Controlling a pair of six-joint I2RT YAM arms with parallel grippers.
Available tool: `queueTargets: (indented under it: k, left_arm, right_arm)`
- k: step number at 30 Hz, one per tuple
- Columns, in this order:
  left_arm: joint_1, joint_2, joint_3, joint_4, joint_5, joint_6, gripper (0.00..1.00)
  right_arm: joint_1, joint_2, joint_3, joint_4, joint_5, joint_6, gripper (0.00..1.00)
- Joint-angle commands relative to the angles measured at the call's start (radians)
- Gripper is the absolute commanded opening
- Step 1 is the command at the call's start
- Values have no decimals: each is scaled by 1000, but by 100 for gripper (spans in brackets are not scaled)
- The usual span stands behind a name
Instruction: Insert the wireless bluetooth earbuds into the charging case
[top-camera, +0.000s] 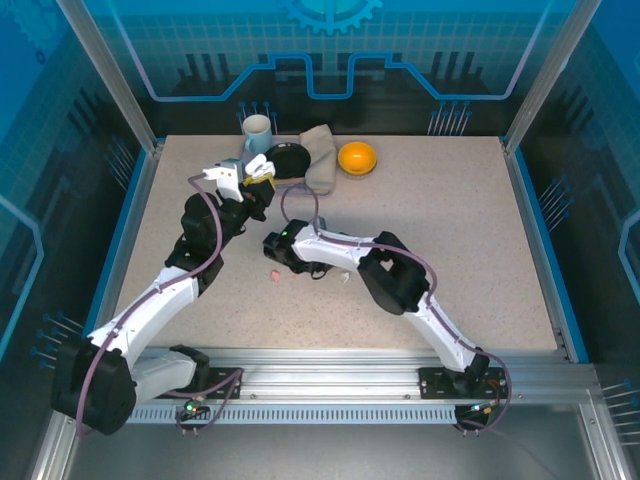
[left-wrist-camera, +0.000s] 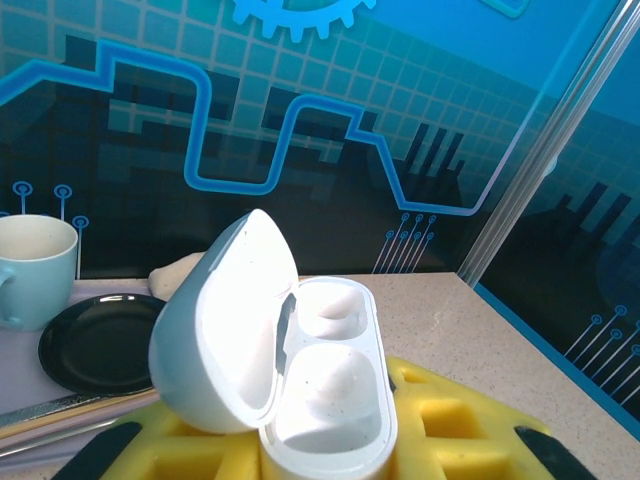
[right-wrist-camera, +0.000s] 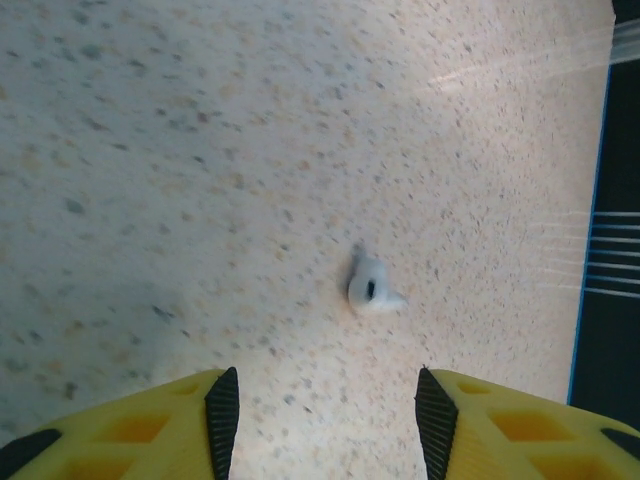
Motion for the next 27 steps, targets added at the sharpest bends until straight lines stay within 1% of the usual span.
queueTargets:
  k: [1, 4, 6, 8, 12, 15, 19, 22, 27]
  left_arm:
    - [8, -17, 33, 42, 23, -25, 0]
    - [8, -15, 39, 30, 30, -22, 0]
    - [8, -13, 43, 25, 32, -20, 0]
    - [8, -9, 45, 21, 37, -22, 0]
    - [7, 0, 54, 6, 48, -25, 0]
    - [7, 6, 61, -5, 54, -25, 0]
    - [5, 10, 70, -21, 56, -20, 0]
    - [4, 12, 74, -28, 57, -20, 0]
    - [-3, 14, 78, -31, 55, -21, 0]
  right_arm:
    - [-76, -188, -93, 99, -93, -1, 53]
    - [-134, -317, -224, 260, -207, -85, 53]
    - [-194, -382, -303, 359, -334, -146, 53]
    - [-258, -420, -362, 439, -436, -175, 54]
    - [-375, -438, -440, 582, -664, -194, 55]
    - [-434, -417, -471, 665, -812, -175, 55]
    - [-463, -374, -474, 718, -903, -157, 56]
    - [-464, -346, -467, 731, -922, -149, 56]
    - [-473, -329, -490, 742, -914, -136, 55]
